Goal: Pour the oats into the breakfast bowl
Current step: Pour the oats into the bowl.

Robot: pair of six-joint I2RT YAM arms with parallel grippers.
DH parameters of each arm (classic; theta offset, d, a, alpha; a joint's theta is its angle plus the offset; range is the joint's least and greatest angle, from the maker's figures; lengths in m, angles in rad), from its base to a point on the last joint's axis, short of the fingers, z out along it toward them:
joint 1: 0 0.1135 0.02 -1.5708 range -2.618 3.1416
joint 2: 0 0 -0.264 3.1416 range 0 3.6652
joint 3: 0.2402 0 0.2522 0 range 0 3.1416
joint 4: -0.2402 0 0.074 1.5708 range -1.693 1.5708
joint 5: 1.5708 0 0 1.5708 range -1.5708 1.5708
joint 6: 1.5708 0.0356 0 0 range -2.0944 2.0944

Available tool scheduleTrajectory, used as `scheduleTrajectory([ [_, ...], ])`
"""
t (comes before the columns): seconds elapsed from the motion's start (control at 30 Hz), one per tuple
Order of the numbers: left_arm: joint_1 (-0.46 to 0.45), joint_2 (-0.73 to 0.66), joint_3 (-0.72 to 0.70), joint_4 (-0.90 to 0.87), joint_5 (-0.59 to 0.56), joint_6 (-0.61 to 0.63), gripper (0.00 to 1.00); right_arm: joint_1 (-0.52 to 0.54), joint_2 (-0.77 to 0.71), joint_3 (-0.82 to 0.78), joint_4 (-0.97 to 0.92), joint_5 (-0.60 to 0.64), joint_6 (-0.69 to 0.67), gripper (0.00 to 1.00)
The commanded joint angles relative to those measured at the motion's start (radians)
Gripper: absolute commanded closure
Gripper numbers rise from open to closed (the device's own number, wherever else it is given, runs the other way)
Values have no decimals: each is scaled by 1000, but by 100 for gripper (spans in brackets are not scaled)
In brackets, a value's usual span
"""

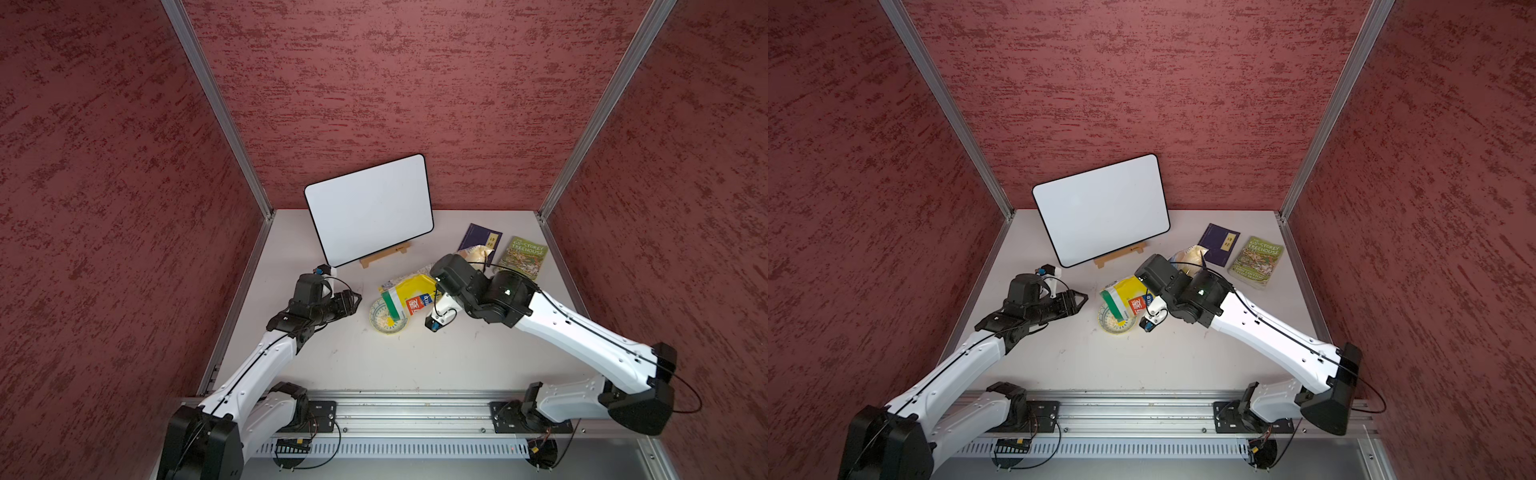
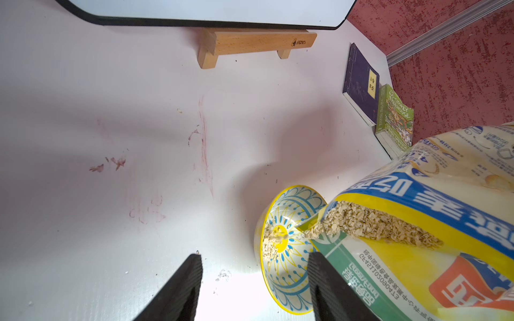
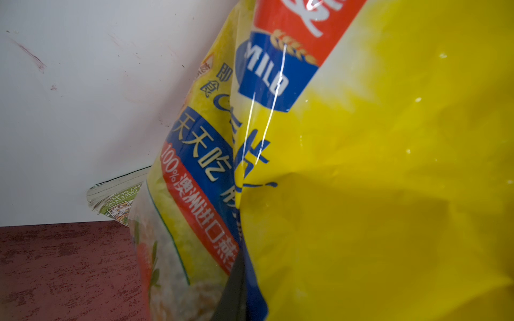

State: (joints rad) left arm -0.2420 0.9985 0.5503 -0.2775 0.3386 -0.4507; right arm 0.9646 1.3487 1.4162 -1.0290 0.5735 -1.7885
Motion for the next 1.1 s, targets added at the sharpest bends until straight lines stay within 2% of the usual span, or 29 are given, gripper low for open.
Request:
scheduleTrajectory([
  [0.0, 6, 8, 35, 0, 8, 19, 35, 11, -46, 24, 114, 133, -11, 100],
  [0.2, 6, 8, 38, -2, 12, 20, 36, 11, -72, 33, 99, 147, -1, 100],
  [0.37, 6, -2, 68, -24, 38, 35, 37, 9, -102, -51, 119, 141, 19, 100],
  [0.57, 2, -113, 171, -83, 50, 67, 36, 3, -123, -66, 90, 143, 48, 100],
  [0.67, -9, -173, 234, -95, 90, 92, 33, -2, -126, -75, 99, 142, 44, 100],
  [0.83, -72, -216, 359, -131, 152, 170, 24, -4, -122, -58, 118, 145, 17, 100],
  [1.07, -187, -164, 435, -153, 195, 285, 23, -5, -113, -30, 104, 157, 12, 100],
])
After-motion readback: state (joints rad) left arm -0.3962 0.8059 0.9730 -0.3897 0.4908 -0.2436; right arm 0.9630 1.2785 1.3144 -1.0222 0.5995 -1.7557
